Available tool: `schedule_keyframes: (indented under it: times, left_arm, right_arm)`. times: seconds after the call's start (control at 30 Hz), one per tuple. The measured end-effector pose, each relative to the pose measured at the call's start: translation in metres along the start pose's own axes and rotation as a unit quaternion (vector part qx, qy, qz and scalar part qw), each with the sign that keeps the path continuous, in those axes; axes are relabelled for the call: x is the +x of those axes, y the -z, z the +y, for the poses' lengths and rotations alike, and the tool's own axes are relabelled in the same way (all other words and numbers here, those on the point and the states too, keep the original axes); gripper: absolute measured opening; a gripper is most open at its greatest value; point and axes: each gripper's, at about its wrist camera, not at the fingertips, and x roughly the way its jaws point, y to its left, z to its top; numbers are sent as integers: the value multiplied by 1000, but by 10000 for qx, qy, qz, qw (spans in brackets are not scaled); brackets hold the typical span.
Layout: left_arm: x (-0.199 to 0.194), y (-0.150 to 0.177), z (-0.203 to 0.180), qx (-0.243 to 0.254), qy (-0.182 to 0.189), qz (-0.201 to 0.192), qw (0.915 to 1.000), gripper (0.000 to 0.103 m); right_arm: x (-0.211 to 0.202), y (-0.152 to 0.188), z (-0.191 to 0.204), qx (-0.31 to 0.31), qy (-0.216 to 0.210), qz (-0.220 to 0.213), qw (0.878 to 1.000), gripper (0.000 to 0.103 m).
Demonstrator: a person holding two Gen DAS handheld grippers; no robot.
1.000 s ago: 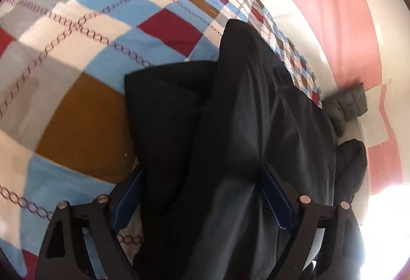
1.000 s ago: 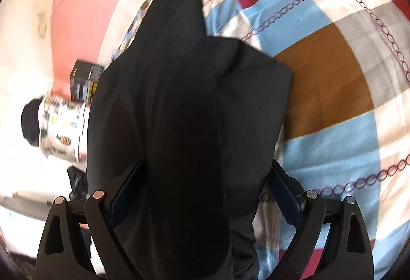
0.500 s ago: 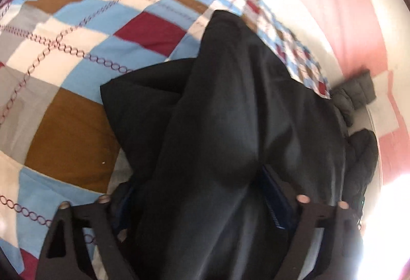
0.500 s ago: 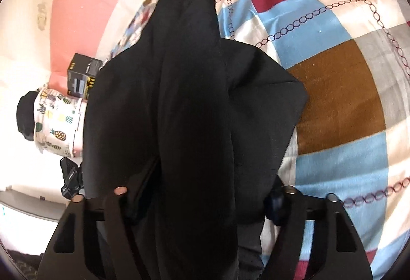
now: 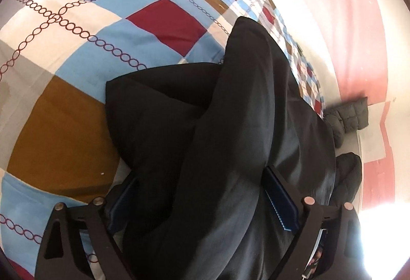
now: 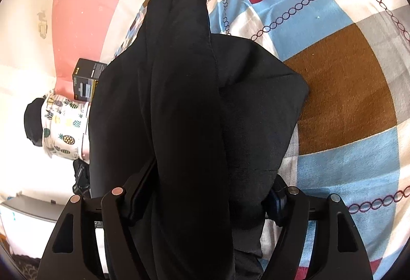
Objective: Fold large clothes
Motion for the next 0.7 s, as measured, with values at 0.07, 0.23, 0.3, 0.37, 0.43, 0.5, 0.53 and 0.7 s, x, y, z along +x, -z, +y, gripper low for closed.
schedule_keyframes:
  times: [0.07,0.23,0.3,0.37,0.43,0.5,0.53,0.7]
  left_arm:
    - [-4,5,-3,107,-45,-26,9999,85]
    - [-20,18,-19,566,-127,-178,9982,55]
    - [-25,18,-28,709,-245,-207,9970,46]
    - [-32,18,-40,897,-352,-257,9950,41]
    - [-41,18,-50,1035,-374,-311,9934,37]
    - [-53,19,-58,1109,-330,-398,9925,34]
    - [-58,18,-61,1130,-290,-440,9922,33]
    - [-82,20,-84,1334,-102,-627,9890,32]
  right_arm:
    - [-1,1,3,-25,68,-17,10000,72]
    - [-6,4,20,-209,304,-141,9992,53]
    - [-7,4,31,-322,475,-181,9982,46]
    - [-12,5,44,-441,665,-235,9965,41]
    - [-18,6,56,-536,756,-319,9952,39]
    - [-27,8,72,-669,800,-455,9935,37]
    - [-32,10,78,-720,801,-516,9929,37]
    - [-48,18,112,-1030,800,-726,9888,35]
